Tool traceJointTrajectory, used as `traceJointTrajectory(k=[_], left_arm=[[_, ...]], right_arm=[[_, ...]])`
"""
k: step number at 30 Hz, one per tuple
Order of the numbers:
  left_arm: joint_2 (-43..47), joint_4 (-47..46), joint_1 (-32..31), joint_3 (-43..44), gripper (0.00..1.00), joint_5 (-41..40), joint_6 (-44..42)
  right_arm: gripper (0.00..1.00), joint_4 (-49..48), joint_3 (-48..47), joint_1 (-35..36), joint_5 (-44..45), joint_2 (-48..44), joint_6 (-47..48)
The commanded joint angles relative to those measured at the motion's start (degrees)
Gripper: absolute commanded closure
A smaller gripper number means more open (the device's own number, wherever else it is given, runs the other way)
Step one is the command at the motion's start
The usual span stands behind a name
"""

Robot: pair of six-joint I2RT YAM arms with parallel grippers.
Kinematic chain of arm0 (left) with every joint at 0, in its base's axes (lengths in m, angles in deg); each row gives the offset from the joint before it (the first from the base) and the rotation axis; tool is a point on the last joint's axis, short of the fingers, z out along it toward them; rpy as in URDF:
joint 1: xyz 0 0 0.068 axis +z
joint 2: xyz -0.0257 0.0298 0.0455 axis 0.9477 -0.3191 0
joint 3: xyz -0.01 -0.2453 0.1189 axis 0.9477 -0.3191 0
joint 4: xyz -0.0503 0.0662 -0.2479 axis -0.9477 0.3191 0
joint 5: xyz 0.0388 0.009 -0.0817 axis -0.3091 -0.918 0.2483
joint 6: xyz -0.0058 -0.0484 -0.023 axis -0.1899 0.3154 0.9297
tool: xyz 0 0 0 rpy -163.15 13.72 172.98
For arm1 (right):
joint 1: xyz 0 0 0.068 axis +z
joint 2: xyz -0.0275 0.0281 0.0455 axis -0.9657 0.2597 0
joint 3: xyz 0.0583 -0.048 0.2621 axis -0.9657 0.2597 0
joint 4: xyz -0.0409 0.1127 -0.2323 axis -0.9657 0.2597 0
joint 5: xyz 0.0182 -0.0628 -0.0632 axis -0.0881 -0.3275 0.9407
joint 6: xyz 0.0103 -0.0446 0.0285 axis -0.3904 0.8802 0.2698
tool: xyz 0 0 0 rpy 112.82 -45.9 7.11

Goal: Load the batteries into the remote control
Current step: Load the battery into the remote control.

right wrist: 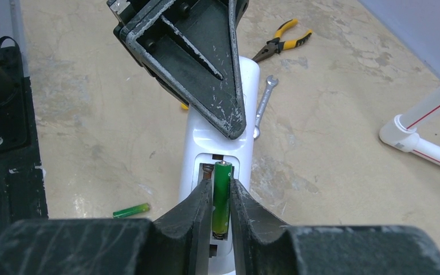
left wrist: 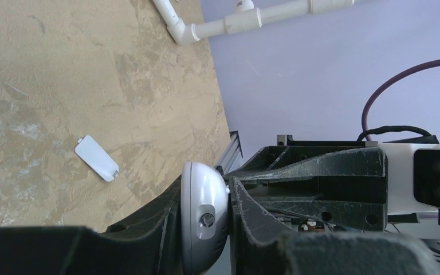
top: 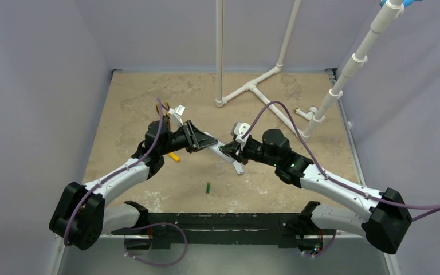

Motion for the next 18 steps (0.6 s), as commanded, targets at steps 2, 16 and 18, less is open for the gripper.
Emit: traceJointTrajectory(k=[2, 16, 18], left_arm=[[0.8, -7.2, -0.4, 2.7, 1.00, 3.9, 2.5], [0.0, -7.5, -0.4, 3.0, 1.00, 4.0, 2.9], [-0.2, -7.6, -0.4, 3.0, 1.00, 4.1, 2.9]], right_arm=[[0.82, 3.5, 1.3, -0.8, 4.2, -0.2, 1.5], [0.69, 3.3, 1.6, -0.8, 6.6, -1.8, 1.6], [0.66, 3.2, 1.7, -0.8, 6.7, -2.0, 1.4]])
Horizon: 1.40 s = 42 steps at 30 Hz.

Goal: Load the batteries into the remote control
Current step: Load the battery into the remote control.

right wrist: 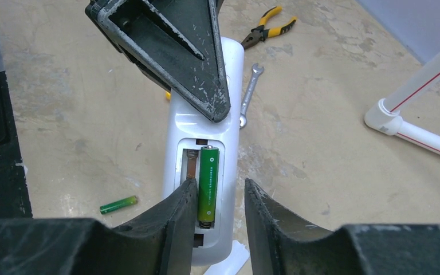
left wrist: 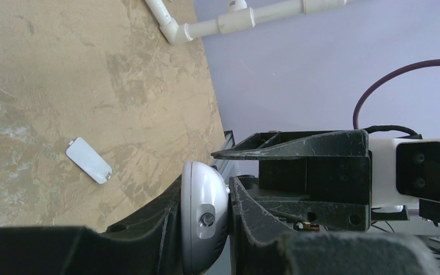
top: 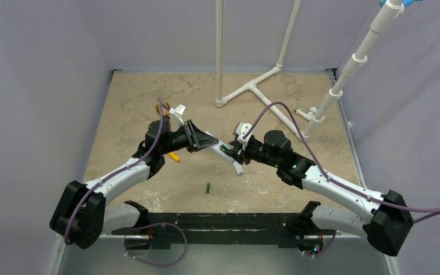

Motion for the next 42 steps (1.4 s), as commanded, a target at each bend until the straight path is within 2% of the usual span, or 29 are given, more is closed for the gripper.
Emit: traceJointTrajectory(k=[1, 5, 17, 19, 22, 27, 34, 38, 42], left_arm=[[0.2, -6.1, -0.3, 2.8, 1.00, 3.8, 1.9], [-0.1, -6.3, -0.3, 2.8, 1.00, 3.8, 2.1], [-1.2, -6.6, -0.3, 3.4, 1.00, 4.5, 2.2], [-1.4, -6.7, -0.4, 3.6, 1.00, 4.8, 2.3], [-1.7, -6.5, -0.3, 3.5, 1.00, 5.3, 2.3], [-2.1, -6.5, -0.4, 2.9, 1.00, 5.5, 2.2], [-1.9, -5.6, -0.5, 2.4, 1.00, 6.2, 1.8], [-0.7, -0.9, -0.6, 2.7, 1.00, 7.0, -0.4], [2.0, 8.3, -0.6, 3.8, 1.00, 8.3, -5.2]], right_arm=[[0.65, 2.0, 1.0, -0.5, 4.1, -0.9, 0.8], [0.58, 1.8, 0.9, -0.5, 3.8, -1.3, 0.2], [0.54, 0.3, 0.6, -0.4, 1.9, -3.8, -2.4], [0.42, -0.2, 0.4, -0.5, 2.2, -4.1, -3.2], [0.32, -0.6, 0.1, -0.5, 3.0, -4.7, -3.9], [0.27, -0.5, -0.6, -0.5, 3.6, -5.5, -4.2], [0.25, -2.4, 0.0, -0.4, 2.6, -6.8, -5.5], [0.24, -3.5, 0.9, -0.5, 1.6, -8.2, -6.3], [0.19, -3.9, 2.0, -0.5, -0.9, -10.9, -5.2]])
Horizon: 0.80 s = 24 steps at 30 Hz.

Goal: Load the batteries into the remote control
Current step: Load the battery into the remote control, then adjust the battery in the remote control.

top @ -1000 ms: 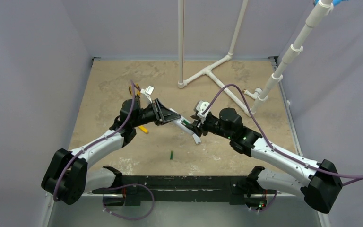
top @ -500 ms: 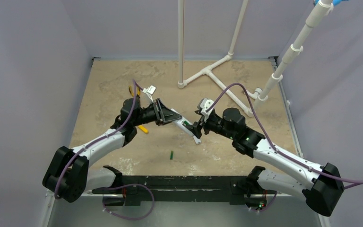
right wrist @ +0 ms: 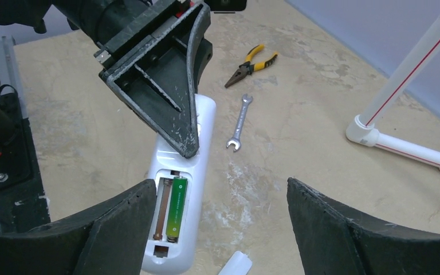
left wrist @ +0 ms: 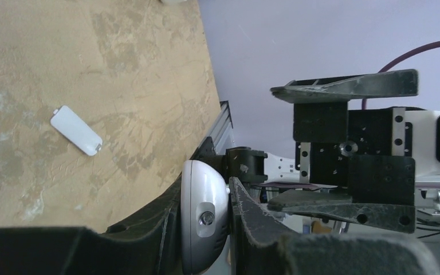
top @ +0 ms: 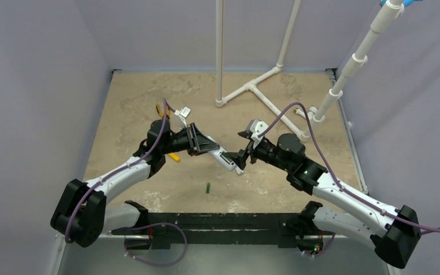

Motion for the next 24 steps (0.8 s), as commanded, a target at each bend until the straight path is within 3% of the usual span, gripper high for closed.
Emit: traceJointTrajectory(k=[1, 8, 15, 24], left_arm=[[4.7, 10.6, -0.4, 3.4, 1.00, 2.5, -7.5], [9.7, 31.9, -0.4, 7.2, 1.00, 4.5, -21.4], [9.4, 36.9, -1.2, 8.2, 1.00, 10.7, -27.0], [7.3, 39.4, -2.9, 9.4, 1.00, 13.6, -30.3]], right_arm=[[0.16, -3.5, 1.5, 0.0, -3.7, -4.0, 1.0], [0.14, 2.6, 0.6, -0.1, -15.7, -5.6, 9.1], [0.18, 7.1, -0.1, -0.1, -30.5, -5.6, 17.3], [0.41, 5.3, 0.4, 0.0, -39.8, -4.2, 20.6]])
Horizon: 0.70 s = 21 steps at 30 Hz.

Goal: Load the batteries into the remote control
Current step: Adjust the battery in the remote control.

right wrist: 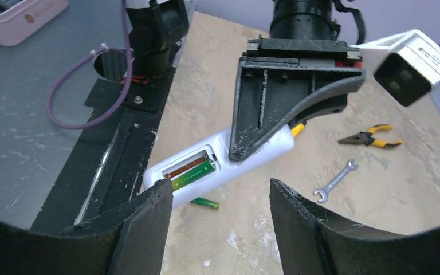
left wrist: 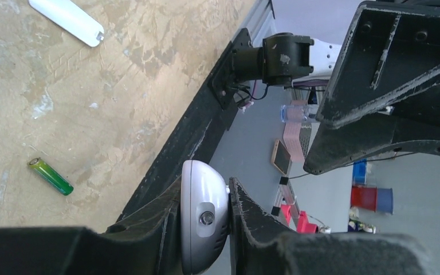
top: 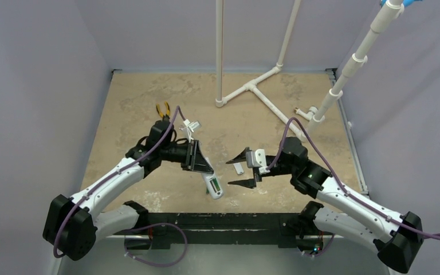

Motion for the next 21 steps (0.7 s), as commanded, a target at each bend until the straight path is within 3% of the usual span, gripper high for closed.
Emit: traceJointTrajectory(k=[1, 7, 15, 21], left_arm=[[-1.3, 0.2, -1.3, 3.2, 1.00, 3.4, -2.7], [-3.3, -0.5, -3.2, 4.2, 1.00, 3.8, -2.4], [-5.7, -3.0, -4.4, 5.4, 1.00, 6.0, -1.5], [-6.6, -3.9, -4.7, 5.9, 1.00, 6.7, -0.9]], right_arm=[[0.42, -1.5, -1.2, 0.0, -7.6, 1.6, 3.7], [0.49, -2.6, -1.0, 0.1, -10.5, 4.6, 6.1], [0.44, -6.6, 1.9, 0.3, -11.6, 3.1, 6.5], [0.55, -6.8, 2.0, 0.3, -13.5, 3.9, 7.2]])
